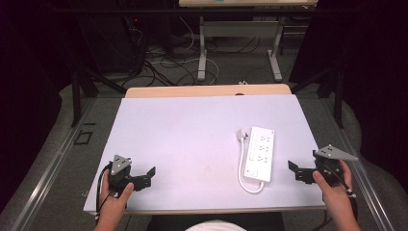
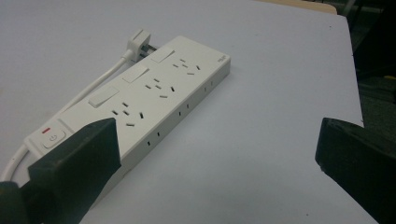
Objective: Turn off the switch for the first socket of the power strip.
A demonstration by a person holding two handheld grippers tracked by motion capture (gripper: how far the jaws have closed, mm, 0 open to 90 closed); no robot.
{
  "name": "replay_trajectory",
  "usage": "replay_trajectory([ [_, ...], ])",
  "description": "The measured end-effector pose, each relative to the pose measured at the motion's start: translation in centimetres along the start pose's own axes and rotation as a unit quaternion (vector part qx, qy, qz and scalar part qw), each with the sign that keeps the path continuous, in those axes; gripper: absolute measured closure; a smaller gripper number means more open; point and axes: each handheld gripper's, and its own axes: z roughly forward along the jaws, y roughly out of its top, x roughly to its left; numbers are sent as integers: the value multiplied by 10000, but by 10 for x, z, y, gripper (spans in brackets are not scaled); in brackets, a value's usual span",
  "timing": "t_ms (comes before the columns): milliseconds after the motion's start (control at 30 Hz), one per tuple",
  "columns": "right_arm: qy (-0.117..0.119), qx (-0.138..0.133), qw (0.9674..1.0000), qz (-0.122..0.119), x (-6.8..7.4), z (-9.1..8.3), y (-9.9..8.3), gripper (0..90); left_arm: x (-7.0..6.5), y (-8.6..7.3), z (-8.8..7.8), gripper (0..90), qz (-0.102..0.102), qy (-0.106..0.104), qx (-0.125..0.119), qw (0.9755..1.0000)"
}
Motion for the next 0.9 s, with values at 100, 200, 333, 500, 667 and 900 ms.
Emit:
replay_trajectory([
  [100,-18,59,10000,72,-4,0,-4,0,0,0,0,1,6,0,10,10000],
  [200,-71,28,9999,144,-7,0,-9,0,0,0,1,2,-30,-4,-15,10000],
  [333,-115,53,9999,114,-11,0,-14,0,0,0,1,1,-34,-11,-21,10000],
  [500,-170,107,9998,38,-15,1,-20,0,0,0,1,2,-33,-14,-23,10000],
  [667,-71,192,9996,169,-16,4,-27,0,1,0,0,2,-18,-4,-45,10000],
  [900,-89,248,9992,289,-19,4,-32,0,1,0,0,2,-10,-5,-40,10000],
])
